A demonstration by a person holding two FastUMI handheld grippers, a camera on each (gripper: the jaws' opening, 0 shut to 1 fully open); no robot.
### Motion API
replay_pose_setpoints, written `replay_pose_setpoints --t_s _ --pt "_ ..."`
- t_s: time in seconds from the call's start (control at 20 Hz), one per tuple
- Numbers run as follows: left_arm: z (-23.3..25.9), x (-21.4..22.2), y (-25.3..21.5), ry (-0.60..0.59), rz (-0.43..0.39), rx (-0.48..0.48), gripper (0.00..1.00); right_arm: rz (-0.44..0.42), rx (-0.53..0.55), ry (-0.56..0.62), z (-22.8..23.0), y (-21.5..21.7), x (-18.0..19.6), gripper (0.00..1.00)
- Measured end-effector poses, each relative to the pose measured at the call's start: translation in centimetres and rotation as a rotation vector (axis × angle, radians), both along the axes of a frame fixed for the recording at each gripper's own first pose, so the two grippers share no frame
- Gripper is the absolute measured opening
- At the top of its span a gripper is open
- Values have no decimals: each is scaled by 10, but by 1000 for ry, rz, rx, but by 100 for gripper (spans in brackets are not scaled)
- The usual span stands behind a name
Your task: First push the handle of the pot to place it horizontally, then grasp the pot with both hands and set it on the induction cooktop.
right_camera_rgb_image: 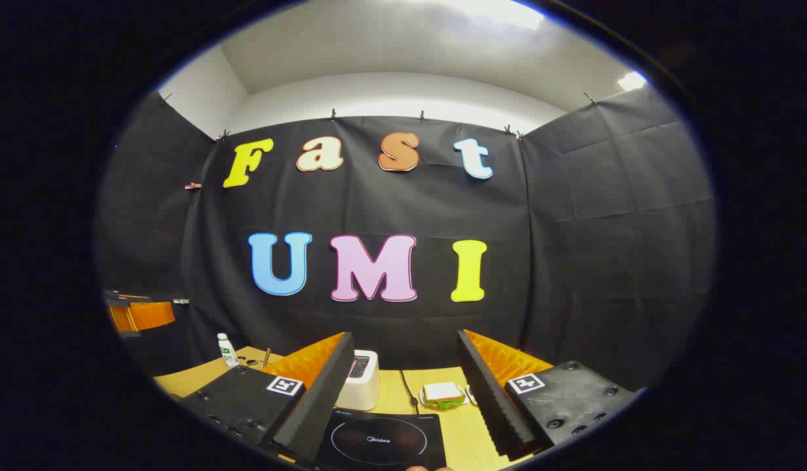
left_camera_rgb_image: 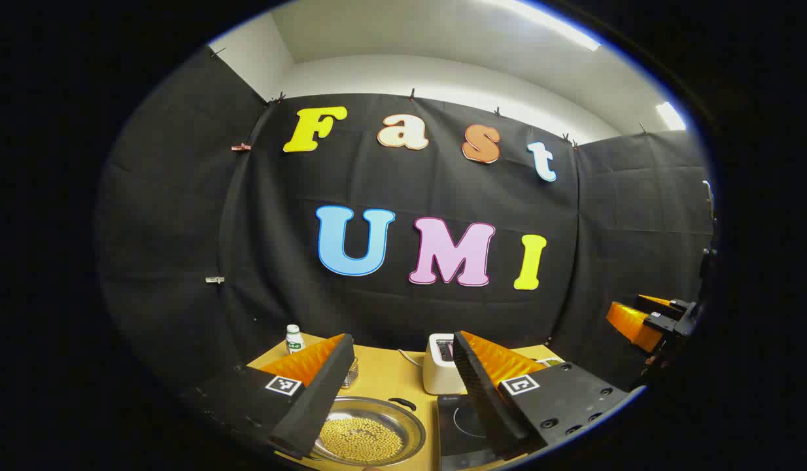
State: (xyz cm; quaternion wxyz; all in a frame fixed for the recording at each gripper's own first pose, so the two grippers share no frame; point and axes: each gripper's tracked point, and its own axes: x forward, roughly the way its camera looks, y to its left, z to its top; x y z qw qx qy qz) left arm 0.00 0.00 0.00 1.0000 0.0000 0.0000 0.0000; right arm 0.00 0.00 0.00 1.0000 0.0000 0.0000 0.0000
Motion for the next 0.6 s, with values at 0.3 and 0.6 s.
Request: replay_pose_setpoints --t_s 0.3,0.6 --pt "-5 0 4 23 2 7 95 14 -5 4 -1 7 -1 98" --pt "-7 4 0 20 -11 2 95 20 -13 11 -5 12 -6 96"
